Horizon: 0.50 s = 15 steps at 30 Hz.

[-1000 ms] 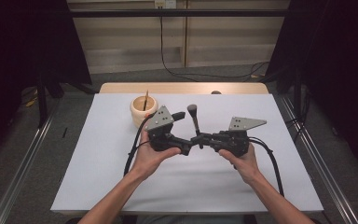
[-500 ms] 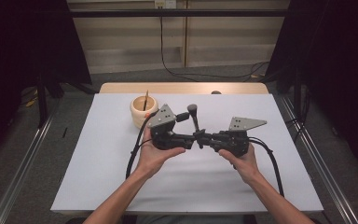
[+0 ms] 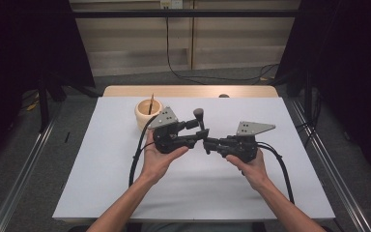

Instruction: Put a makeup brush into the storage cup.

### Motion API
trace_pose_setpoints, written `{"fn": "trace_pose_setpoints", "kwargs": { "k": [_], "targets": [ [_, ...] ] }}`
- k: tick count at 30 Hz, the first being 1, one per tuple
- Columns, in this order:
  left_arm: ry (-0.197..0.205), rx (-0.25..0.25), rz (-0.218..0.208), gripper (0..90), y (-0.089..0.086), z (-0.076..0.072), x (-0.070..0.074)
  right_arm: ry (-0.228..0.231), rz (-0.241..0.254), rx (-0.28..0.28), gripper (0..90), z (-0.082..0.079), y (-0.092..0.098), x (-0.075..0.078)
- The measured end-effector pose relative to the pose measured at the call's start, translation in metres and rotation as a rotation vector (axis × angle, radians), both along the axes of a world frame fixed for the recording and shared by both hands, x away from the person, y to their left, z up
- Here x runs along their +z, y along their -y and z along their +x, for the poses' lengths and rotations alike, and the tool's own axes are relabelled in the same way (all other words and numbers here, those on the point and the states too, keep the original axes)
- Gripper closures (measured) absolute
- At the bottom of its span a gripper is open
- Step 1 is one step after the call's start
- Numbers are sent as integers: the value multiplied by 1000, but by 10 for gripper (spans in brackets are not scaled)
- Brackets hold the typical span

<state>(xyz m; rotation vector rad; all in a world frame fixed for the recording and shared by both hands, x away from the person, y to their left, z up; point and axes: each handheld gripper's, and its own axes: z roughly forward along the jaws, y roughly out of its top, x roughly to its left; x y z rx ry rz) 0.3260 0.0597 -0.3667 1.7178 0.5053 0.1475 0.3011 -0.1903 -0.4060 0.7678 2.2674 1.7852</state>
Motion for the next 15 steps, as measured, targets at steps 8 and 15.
{"fn": "trace_pose_setpoints", "kwargs": {
  "k": [8, 15],
  "targets": [
    [-9, 9, -38, 616, 2, -3, -4, -3, -3, 2, 801, 0, -2, -1],
    [19, 10, -43, 700, -1, -3, -3, -7, -3, 7, 801, 1, -3, -3]
  ]
}}
